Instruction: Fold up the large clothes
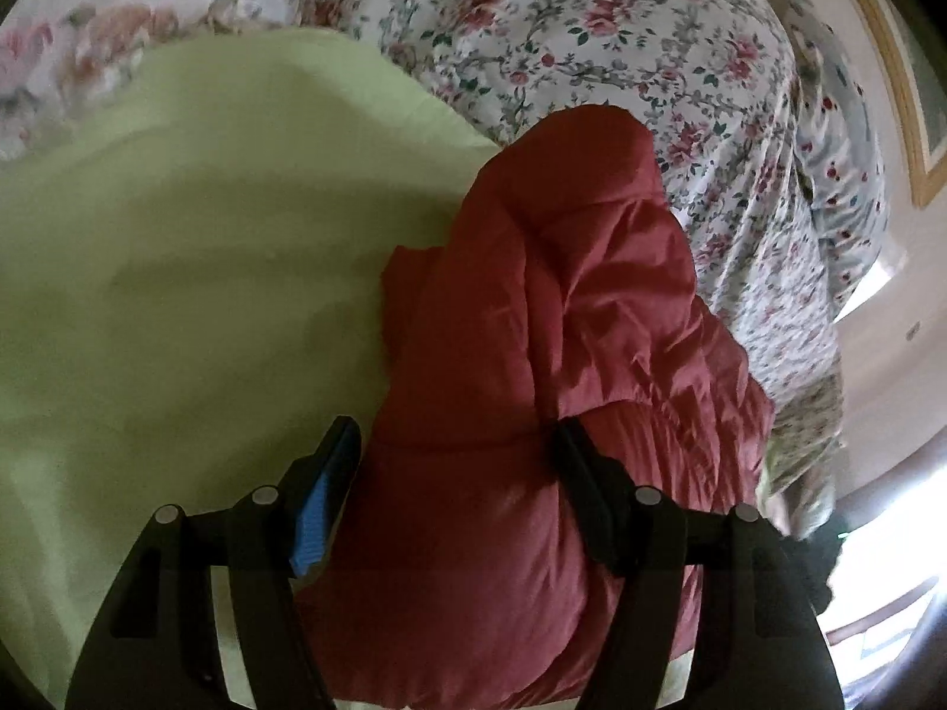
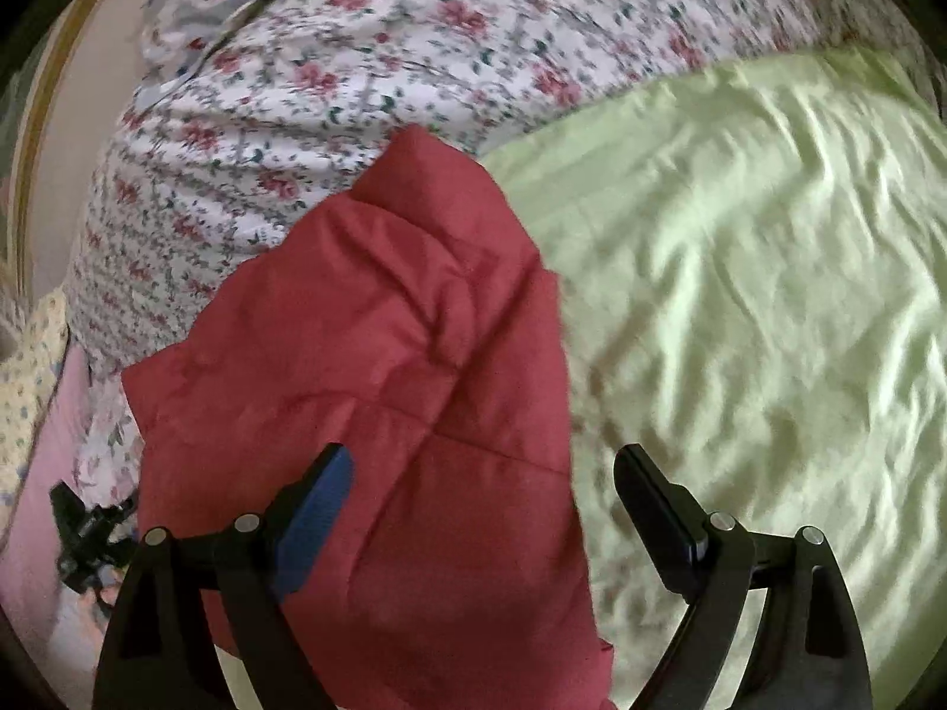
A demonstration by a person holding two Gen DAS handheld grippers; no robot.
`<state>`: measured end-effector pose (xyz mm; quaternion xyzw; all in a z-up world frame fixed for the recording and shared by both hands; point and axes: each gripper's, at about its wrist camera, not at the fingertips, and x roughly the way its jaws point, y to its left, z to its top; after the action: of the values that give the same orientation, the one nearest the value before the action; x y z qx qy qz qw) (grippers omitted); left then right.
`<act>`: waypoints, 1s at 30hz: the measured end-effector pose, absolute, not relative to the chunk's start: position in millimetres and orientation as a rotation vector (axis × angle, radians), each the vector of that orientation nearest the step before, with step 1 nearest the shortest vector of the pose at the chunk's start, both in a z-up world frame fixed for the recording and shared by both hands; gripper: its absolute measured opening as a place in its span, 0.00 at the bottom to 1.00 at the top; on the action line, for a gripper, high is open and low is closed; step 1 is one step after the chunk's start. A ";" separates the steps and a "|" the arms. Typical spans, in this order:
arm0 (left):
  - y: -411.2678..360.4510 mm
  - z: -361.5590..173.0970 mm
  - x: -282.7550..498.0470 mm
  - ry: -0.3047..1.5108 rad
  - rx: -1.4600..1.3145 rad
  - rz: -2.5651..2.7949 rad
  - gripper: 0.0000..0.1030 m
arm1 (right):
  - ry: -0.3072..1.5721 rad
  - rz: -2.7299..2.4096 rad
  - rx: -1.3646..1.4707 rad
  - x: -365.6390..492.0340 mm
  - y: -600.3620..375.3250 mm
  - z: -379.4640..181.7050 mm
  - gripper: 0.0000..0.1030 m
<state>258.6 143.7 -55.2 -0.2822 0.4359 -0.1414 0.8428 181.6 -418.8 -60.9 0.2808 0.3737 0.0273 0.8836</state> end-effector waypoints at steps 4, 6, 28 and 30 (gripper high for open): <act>146.9 -67.2 267.6 0.943 -0.664 -0.322 0.79 | 0.803 0.103 0.700 188.6 -428.5 -78.9 0.88; 146.4 -72.1 271.7 0.949 -0.693 -0.338 0.81 | 0.809 0.126 0.740 192.6 -430.4 -84.7 0.89; 109.5 -34.4 253.4 0.908 -0.549 -0.472 0.38 | 0.843 0.263 0.753 198.6 -397.6 -64.9 0.40; 111.0 -24.3 241.2 0.893 -0.531 -0.488 0.38 | 0.838 0.272 0.745 189.5 -394.2 -56.8 0.38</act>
<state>241.2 111.0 -24.3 -0.2513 0.4223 -0.2308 0.8398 189.5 -394.2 -56.8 0.3523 0.3962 0.1284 0.8381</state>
